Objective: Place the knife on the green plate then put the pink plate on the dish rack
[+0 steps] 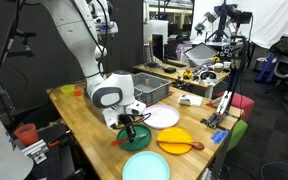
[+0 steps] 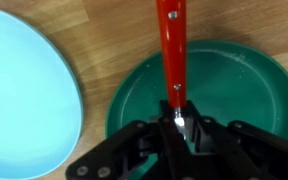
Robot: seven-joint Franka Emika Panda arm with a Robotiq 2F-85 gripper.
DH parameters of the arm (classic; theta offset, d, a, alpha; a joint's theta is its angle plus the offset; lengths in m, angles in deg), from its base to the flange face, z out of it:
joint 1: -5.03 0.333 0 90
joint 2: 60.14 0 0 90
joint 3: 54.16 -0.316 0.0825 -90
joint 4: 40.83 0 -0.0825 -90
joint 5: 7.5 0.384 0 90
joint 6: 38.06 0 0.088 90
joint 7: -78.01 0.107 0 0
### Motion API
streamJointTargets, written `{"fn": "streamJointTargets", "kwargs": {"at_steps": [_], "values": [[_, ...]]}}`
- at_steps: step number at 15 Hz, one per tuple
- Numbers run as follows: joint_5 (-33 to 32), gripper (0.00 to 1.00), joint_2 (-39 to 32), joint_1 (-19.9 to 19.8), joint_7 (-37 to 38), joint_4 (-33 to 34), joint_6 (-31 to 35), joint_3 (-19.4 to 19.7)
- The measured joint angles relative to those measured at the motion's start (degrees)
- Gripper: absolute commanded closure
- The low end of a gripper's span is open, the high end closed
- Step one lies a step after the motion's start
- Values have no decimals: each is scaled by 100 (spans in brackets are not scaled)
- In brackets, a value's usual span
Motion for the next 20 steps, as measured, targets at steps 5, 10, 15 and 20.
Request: {"fn": "streamJointTargets", "kwargs": {"at_steps": [5, 10, 15, 20], "values": [[-44, 36, -96, 32, -99, 158, -99, -5], [-49, 2, -83, 34, -143, 177, -241, -6], [-46, 0, 292, 24, -156, 159, -221, -212], [-16, 0, 868, 13, -156, 193, -158, -556]]}}
